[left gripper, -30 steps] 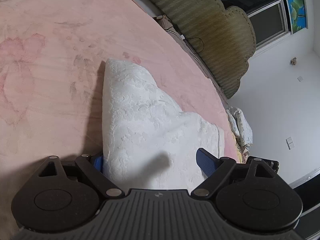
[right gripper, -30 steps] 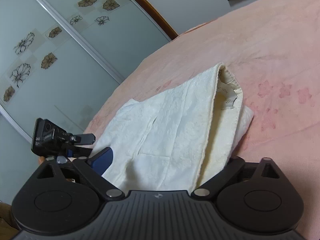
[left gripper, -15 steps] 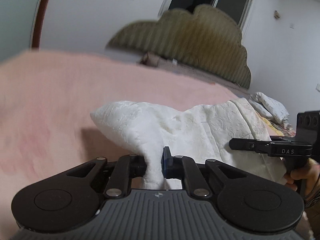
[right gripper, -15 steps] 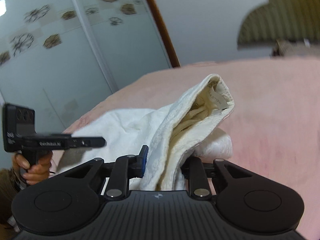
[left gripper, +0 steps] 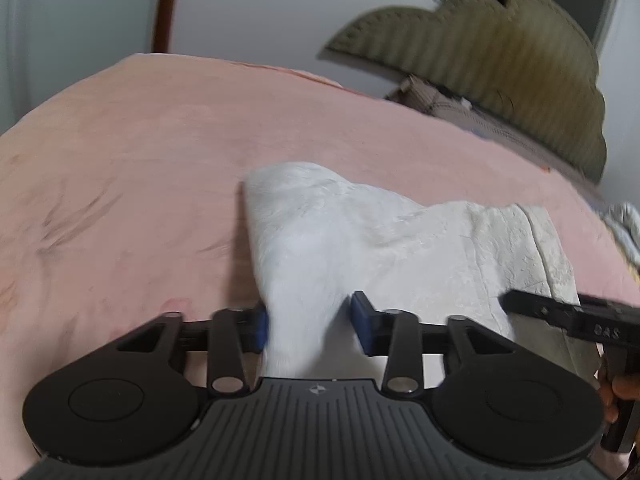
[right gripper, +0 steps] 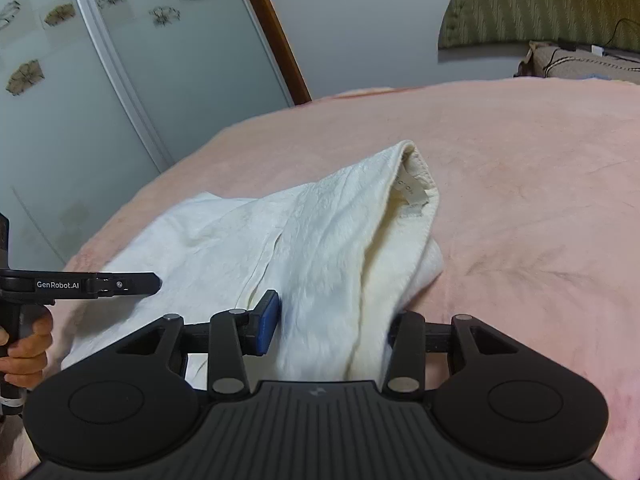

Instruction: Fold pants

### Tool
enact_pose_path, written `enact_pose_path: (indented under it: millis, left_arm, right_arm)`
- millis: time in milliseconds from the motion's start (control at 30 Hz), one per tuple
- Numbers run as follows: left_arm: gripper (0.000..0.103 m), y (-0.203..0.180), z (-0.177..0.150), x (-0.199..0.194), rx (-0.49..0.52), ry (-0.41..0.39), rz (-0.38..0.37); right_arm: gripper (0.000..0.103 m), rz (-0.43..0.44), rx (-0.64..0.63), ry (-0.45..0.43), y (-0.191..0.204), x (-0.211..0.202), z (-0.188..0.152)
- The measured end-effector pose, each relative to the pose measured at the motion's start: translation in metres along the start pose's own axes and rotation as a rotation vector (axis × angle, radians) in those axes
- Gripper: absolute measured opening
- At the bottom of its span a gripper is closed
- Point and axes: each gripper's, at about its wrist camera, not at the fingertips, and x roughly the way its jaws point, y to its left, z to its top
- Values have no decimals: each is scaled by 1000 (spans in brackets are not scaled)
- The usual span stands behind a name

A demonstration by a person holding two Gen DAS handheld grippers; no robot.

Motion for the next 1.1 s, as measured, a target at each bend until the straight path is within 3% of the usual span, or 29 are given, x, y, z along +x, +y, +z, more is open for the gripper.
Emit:
enact_pose_path:
  millis: [100,133,167,267,333,433,533,600,733,833,900,1000,1100]
  left_arm:
    - [55,0,-8,-25,16,-32,72]
    - [61,-2,-12,-33,34,-42,88]
    - [70,-2,-16,-38,58,-44,95]
    - [76,-11,-27,-39,153,-15,139]
    - [71,-16,-35,-52,165,-48,191]
    - [69,-35,-44,-80,216,-134,195]
    - [70,-70,-59,-96,365,-199,163]
    - [70,-97,-71,-97,506,-226,132]
    - [70,-146,-109,-92,806,-309,98]
    - [69,-163,-129,-86,929,-331,34]
    - [63,-172,-138,-78,983,-321,31]
    - [56,-176,-146,-67,1039,-314,62]
    - [49,-174,-145,-63,1026,-305,67]
  right_arm:
    - [43,-92,-51,-46,10,-24,-9]
    - [43,-124,-70,-56,13,-31,-13]
    - [47,-143,-82,-58,14,-35,-16]
    - [66,-206,-106,-26,14,-31,-19]
    - [68,-219,-58,-77,11,-41,-20]
    - [68,-290,-54,-224,19,-74,-29]
    - [68,-140,60,-270,17,-101,-40]
    - [68,22,184,-251,9,-108,-48]
    - [68,234,396,-213,-10,-108,-62]
    - [69,354,482,-197,-18,-107,-69]
    - [69,378,501,-161,-20,-102,-71]
    - [69,344,501,-108,-19,-90,-73]
    - [69,295,519,-96,-18,-84,-79]
